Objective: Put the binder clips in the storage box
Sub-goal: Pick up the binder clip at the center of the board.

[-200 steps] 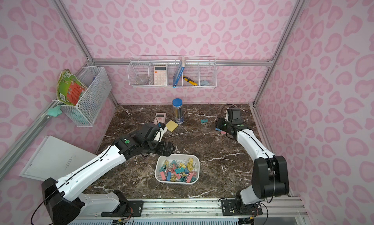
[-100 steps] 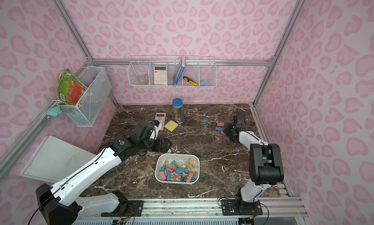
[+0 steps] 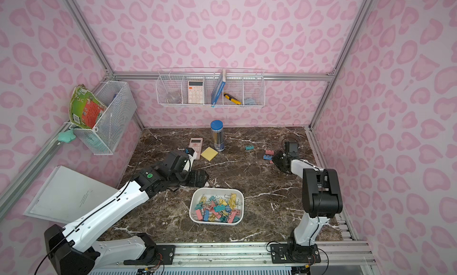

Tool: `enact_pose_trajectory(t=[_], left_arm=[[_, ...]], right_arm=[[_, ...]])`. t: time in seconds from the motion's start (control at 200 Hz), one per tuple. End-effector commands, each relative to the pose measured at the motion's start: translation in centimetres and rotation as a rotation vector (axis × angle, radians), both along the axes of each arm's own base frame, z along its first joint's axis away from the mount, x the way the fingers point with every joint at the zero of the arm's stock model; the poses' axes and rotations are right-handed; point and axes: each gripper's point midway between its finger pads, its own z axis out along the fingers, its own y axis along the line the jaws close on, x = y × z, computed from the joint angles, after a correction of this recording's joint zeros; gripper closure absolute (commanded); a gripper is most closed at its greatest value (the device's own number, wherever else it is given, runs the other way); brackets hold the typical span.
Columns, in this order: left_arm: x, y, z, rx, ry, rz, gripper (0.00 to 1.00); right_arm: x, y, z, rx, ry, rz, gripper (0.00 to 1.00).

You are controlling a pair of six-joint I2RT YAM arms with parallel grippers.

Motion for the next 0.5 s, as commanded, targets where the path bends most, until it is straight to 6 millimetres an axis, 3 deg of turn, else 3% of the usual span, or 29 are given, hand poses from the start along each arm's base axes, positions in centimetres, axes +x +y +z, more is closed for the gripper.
enact_pose_trajectory(t=[0.0,0.08,0.195,0.285,0.39,0.495], left_arm=[[0.3,0.4,0.2,0.009,-0.020,0.018,0.02],[0.4,0.7,0.4,0.010,-0.032,0.041,0.01],[0.7,1.5,0.9,0.003,-0.055,0.092,0.01],[1.1,2.4,1.1,-0.005,-0.066,0.156,0.02],[2.0,3.7,1.2,-0.011,-0.072,0.239,0.01],[3.0,4.5,1.3,-0.042,-0.067,0.314,0.01]], right_arm=[[0.3,-0.5,0.6,-0.012,-0.028,-0.017,0.89],[-0.1,-1.4,1.7,-0.041,-0.057,-0.050,1.00],[-0.5,-2.2,5.1,-0.082,-0.132,-0.058,1.00],[-1.4,-1.4,8.3,-0.097,-0.192,-0.010,1.00],[-4.3,3.4,12.8,-0.038,-0.291,0.192,1.00],[-10.3,12.1,17.5,0.078,-0.442,0.570,1.00]])
